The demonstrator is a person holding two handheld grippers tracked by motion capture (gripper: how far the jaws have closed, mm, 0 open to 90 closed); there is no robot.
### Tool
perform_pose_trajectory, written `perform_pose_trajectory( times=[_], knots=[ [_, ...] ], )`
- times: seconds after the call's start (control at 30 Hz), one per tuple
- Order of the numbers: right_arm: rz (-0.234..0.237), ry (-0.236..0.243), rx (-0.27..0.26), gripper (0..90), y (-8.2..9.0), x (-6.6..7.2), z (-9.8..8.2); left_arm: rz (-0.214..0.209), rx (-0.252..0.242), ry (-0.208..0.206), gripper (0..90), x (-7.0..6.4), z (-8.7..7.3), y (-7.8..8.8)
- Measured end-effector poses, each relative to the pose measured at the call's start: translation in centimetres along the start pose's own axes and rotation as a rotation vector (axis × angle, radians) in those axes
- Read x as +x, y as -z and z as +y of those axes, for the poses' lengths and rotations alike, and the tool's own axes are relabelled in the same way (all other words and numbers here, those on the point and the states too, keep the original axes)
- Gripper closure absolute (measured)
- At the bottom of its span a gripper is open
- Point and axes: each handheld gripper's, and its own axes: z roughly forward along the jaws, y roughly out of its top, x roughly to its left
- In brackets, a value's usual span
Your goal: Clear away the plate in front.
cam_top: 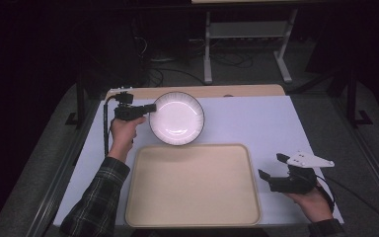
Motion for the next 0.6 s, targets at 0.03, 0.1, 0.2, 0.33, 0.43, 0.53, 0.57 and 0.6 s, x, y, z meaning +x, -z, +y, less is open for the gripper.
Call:
perform_pose_trajectory(
  times=[0.03,0.1,0.2,0.33,0.43,0.53,0.57,0.6],
  knots=[
    [-0.001,-0.001,-0.001,12.6,0.0,0.0,0.0,-0.006,0.000,-0.008,85.5,-0.2,0.0,0.2],
    [-0.001,-0.001,-0.003,12.6,0.0,0.0,0.0,-0.020,0.002,-0.020,85.5,-0.6,-0.2,0.7],
    [-0.003,0.001,-0.003,12.6,0.0,0.0,0.0,-0.040,0.012,-0.042,85.5,-1.1,-0.4,1.2],
    [-0.003,0.000,-0.003,12.6,0.0,0.0,0.0,-0.054,0.028,-0.070,85.5,-1.8,-0.8,1.8],
    [-0.004,0.000,-0.003,12.6,0.0,0.0,0.0,-0.065,0.038,-0.088,85.5,-2.3,-1.2,2.2],
    [-0.004,-0.001,-0.003,12.6,0.0,0.0,0.0,-0.078,0.048,-0.107,85.5,-2.8,-1.9,2.6],
    [-0.005,-0.001,-0.002,12.6,0.0,0.0,0.0,-0.080,0.049,-0.111,85.5,-2.9,-2.1,2.7],
    [-0.006,-0.001,-0.002,12.6,0.0,0.0,0.0,-0.084,0.052,-0.112,85.5,-3.0,-2.3,2.8]
  ],
)
